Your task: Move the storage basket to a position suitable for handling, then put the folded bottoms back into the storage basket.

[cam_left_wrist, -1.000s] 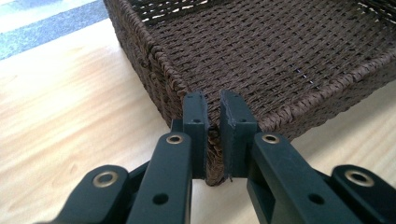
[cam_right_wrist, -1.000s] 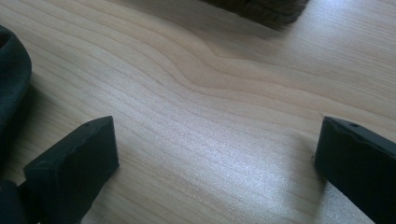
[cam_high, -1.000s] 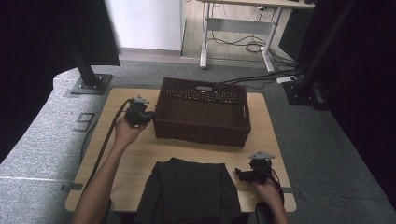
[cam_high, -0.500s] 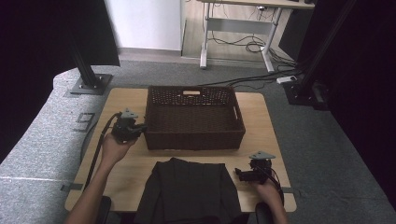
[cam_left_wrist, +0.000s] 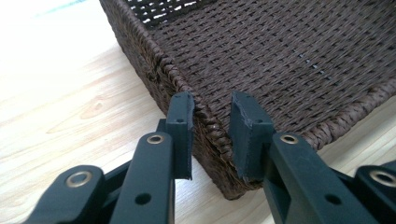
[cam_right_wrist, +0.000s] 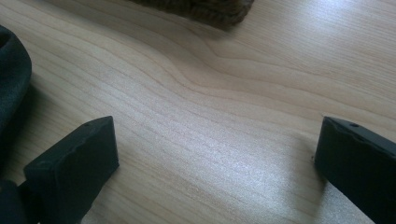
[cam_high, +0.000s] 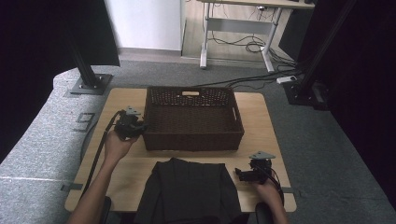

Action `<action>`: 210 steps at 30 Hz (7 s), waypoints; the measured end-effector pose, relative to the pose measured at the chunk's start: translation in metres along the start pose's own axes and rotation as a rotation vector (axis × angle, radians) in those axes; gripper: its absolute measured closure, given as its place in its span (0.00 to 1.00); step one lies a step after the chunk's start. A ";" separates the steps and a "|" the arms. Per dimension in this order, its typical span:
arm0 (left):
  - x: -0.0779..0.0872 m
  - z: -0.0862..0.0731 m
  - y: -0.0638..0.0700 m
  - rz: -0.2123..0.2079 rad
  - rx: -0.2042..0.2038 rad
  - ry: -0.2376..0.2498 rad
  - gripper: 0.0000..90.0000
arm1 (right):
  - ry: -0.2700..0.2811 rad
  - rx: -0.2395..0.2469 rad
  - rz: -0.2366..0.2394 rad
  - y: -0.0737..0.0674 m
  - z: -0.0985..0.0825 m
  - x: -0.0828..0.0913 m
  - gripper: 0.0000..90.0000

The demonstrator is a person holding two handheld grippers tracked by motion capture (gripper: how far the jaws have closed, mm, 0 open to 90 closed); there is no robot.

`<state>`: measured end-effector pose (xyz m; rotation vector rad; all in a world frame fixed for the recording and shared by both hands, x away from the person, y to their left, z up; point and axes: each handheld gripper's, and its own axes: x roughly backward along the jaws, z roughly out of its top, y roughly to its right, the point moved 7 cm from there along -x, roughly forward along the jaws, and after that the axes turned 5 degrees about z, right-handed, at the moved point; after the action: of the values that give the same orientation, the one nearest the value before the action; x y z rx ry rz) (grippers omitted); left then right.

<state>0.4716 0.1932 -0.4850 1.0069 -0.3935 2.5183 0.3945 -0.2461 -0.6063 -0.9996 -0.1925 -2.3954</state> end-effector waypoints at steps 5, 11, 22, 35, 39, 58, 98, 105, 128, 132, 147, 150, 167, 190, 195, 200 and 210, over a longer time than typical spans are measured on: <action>0.011 -0.011 -0.001 -0.025 0.013 0.003 0.79 | 0.000 0.002 0.000 0.000 0.000 0.000 0.00; 0.020 -0.021 -0.002 -0.052 0.017 0.008 0.79 | 0.000 0.001 0.000 0.000 0.000 0.000 0.00; 0.027 -0.028 -0.003 -0.087 0.006 0.040 0.78 | 0.000 0.001 0.000 0.000 0.000 0.000 0.00; 0.072 -0.041 0.000 -0.085 0.049 0.126 0.15 | 0.000 0.002 0.001 0.000 0.000 0.000 0.00; 0.068 -0.059 0.006 -0.099 0.029 0.100 0.05 | 0.000 0.002 0.001 0.000 0.000 0.000 0.00; -0.003 -0.131 0.010 -0.081 0.036 -0.017 0.00 | 0.000 0.001 0.000 0.000 0.000 0.000 0.00; 0.003 -0.128 0.040 -0.165 0.076 -0.022 0.03 | -0.029 -0.007 0.092 -0.019 0.005 0.014 0.00; 0.023 -0.117 0.075 -0.231 0.023 0.025 0.03 | 0.005 0.019 0.145 -0.047 0.016 0.031 0.00; 0.016 -0.131 0.133 -0.240 0.011 -0.107 0.00 | -0.127 -0.021 0.274 -0.112 0.012 0.006 0.00; 0.011 -0.140 0.131 -0.302 0.080 -0.142 0.00 | -0.143 -0.040 0.311 -0.113 0.005 0.003 0.00; 0.016 -0.136 0.149 -0.394 0.005 -0.175 0.11 | -0.240 -0.013 0.548 -0.141 0.012 0.004 0.31; 0.016 -0.133 0.154 -0.467 0.025 -0.159 0.26 | -0.241 -0.045 0.624 -0.144 0.013 0.002 0.38; 0.013 -0.125 0.172 -0.555 -0.010 -0.110 0.69 | -0.195 -0.079 0.801 -0.169 0.013 -0.008 0.63; 0.048 -0.083 0.150 -0.656 0.041 0.079 0.74 | 0.011 0.062 0.733 -0.171 0.053 0.027 0.67; 0.058 -0.067 0.146 -0.657 0.027 0.113 0.74 | 0.048 0.080 0.719 -0.169 0.067 0.036 0.68; 0.065 -0.050 0.143 -0.656 0.011 0.144 0.74 | 0.084 0.090 0.700 -0.165 0.082 0.046 0.69; 0.083 -0.010 0.132 -0.644 -0.019 0.207 0.74 | 0.141 0.128 0.653 -0.159 0.120 0.069 0.69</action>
<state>0.3506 0.1024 -0.4480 0.7063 -0.0175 1.9959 0.3450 -0.1011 -0.4617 -0.6917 0.0335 -1.8179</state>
